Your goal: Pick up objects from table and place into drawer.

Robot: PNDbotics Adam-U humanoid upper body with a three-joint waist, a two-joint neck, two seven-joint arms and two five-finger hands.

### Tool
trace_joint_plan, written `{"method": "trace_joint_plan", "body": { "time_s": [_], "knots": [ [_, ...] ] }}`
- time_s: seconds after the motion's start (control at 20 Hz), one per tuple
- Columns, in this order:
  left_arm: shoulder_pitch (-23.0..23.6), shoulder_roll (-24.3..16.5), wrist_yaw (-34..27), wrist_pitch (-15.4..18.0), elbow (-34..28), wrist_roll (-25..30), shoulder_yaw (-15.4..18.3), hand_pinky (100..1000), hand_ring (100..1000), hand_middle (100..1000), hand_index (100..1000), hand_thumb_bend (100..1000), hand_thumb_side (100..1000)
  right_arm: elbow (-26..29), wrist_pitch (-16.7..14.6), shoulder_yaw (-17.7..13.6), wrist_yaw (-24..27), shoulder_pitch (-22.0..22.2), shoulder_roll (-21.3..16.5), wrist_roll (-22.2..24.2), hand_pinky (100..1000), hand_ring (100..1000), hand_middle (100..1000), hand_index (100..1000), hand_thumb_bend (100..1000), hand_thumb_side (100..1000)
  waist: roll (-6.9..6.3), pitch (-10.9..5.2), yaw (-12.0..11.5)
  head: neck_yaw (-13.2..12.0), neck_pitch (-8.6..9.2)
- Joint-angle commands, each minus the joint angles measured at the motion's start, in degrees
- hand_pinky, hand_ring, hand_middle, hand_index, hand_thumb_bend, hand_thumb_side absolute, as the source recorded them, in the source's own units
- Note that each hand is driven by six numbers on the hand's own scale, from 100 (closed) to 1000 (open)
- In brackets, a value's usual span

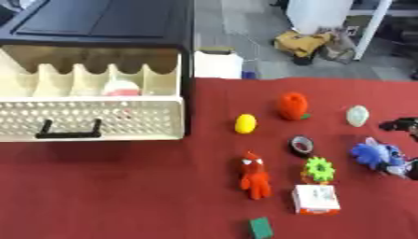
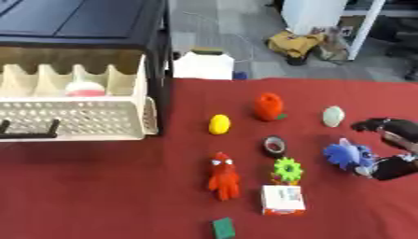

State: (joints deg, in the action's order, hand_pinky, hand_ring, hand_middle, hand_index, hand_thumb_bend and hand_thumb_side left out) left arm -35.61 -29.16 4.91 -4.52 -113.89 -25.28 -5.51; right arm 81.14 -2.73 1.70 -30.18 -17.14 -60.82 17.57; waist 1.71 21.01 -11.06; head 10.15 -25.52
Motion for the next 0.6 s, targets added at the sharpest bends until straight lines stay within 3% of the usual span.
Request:
{"method": "trace_joint_plan", "body": {
  "time_s": [0.05,0.6],
  "knots": [
    [-0.8,-0.9,-0.3,0.2,-0.7,0.0,0.2,269,153,205,797,100,1000,0.3,-0.1,-0.4,-1.2,-0.6,-2.0,0.3,813,912,852,940,368,407,0.03,-1.01,0.0,0.1,0.81],
    [-0.7,-0.9,-0.7,0.3,-0.7,-0.2,0.3,268,154,206,797,100,1000,-0.6,1.2,0.2,-3.8,-1.4,-1.9,-0.4,804,908,849,934,283,441,0.09,-1.01,-0.2,0.3,0.87]
  ]
}}
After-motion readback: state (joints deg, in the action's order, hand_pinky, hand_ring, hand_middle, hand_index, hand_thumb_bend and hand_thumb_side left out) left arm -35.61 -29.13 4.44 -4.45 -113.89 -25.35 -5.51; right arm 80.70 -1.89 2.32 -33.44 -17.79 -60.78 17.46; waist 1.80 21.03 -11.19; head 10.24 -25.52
